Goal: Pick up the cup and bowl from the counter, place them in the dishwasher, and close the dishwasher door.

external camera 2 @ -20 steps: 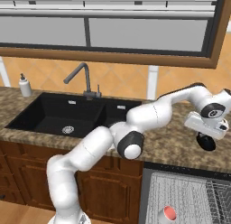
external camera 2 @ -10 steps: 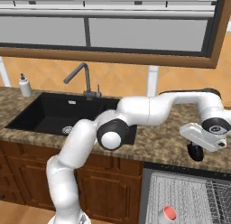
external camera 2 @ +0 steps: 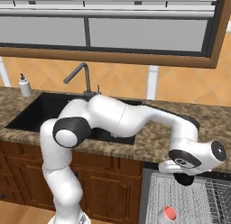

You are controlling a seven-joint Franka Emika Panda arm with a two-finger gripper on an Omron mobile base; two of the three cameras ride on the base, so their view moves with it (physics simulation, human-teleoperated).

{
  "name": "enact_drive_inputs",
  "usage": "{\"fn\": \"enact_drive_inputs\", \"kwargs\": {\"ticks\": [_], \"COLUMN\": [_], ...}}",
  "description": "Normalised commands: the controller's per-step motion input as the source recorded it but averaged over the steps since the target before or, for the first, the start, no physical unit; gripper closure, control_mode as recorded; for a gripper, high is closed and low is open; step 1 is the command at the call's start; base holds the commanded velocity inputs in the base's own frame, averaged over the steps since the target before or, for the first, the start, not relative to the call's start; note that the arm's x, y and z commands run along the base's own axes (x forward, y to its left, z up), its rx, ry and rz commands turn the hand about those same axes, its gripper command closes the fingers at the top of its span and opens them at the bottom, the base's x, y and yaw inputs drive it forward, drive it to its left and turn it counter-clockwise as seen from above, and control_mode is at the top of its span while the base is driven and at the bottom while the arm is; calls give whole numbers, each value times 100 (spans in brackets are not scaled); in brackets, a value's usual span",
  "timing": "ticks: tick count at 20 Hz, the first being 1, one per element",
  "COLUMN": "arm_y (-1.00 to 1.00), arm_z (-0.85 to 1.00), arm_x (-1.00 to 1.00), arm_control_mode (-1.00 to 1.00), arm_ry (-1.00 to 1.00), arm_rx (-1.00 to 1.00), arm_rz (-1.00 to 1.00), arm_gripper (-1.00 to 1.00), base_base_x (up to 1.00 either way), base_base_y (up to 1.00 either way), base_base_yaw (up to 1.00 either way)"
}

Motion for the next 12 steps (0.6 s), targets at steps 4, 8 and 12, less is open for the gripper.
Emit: {"fn": "enact_drive_inputs", "kwargs": {"ticks": [4,8,12], "arm_y": [18,5,-21], "arm_z": [-31,-72,-80], "arm_x": [-70,-16,11], "arm_control_mode": [-100,-100,-100], "arm_ry": [-8,3,12], "arm_rx": [-14,0,-1], "arm_rz": [14,6,0], "arm_gripper": [100,100,100], "base_base_x": [0,0,0], "base_base_y": [0,0,0], "base_base_yaw": [0,0,0]}}
